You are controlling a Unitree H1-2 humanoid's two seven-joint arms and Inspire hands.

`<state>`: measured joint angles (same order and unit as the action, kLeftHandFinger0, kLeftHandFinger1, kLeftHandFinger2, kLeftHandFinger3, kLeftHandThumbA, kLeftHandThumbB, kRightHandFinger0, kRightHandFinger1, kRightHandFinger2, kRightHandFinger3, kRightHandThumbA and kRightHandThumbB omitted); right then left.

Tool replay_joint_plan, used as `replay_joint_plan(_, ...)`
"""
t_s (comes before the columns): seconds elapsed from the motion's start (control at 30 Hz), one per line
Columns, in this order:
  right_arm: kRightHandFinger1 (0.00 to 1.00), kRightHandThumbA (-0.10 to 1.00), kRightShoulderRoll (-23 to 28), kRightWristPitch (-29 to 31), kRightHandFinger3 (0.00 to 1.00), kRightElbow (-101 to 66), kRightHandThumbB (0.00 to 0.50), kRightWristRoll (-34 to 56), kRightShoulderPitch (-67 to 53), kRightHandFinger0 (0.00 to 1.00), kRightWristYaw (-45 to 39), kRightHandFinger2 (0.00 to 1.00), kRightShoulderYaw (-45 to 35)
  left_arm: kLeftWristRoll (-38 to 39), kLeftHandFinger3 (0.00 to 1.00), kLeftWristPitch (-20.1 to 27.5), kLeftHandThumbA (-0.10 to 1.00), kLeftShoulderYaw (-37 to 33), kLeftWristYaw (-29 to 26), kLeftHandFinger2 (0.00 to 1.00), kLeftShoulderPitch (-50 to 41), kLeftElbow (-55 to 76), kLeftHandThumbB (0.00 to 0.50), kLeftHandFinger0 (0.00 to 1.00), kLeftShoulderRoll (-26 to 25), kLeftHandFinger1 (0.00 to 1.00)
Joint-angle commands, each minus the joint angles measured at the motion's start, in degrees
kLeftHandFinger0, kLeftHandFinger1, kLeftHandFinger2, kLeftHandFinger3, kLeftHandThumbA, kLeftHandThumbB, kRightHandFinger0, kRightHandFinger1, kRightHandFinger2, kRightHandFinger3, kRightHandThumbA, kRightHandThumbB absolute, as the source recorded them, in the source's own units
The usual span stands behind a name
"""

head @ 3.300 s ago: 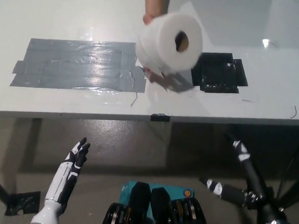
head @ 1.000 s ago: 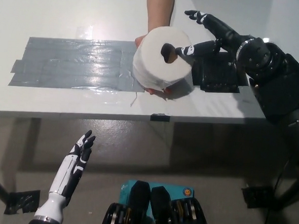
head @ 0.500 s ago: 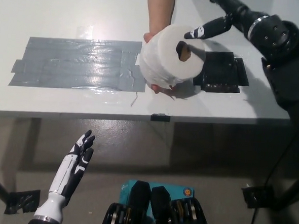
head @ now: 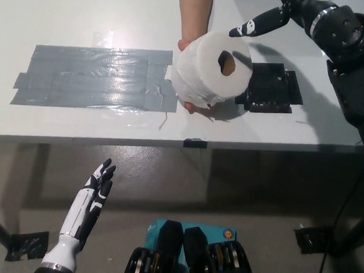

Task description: A person hands over a roll of toilet paper to the robot , and the robot inserts its right thumb into the hole in the centre to grab the roll, and then places it on the balck area on the desk.

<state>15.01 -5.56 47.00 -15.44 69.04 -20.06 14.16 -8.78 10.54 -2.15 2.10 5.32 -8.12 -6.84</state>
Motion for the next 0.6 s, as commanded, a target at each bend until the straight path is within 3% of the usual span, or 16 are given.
replay_joint_plan(0.0,1.0,0.91,-0.1,0.9,1.0,1.4,0.399,-0.4,4.5,1.0,1.0,1.0,-0.2,-0.6,1.0,1.1,0.98,0.0,-0.4,1.0,0.9,1.5,0.04,1.0,-0.8,1.0)
replay_joint_plan(0.13,1.0,0.87,-0.9,1.2,1.0,3.0,0.393,0.0,4.3,1.0,1.3,1.0,-0.4,-0.4,1.0,1.3,0.96,0.0,-0.3,1.0,0.9,1.6,0.032,1.0,-0.7,1.0)
replay_joint_plan(0.4,1.0,0.99,-1.0,2.8,1.0,3.8,0.39,-3.4,3.4,1.0,2.2,1.0,2.7,-0.3,1.0,1.2,0.96,0.0,0.0,1.0,0.9,1.6,0.044,1.0,-1.0,1.0)
replay_joint_plan(0.57,1.0,0.99,-1.3,3.3,1.0,5.1,0.383,-3.3,3.4,1.0,2.7,1.0,3.0,-0.2,1.0,0.8,0.98,0.0,0.2,1.0,0.9,1.8,0.056,1.0,-1.2,1.0)
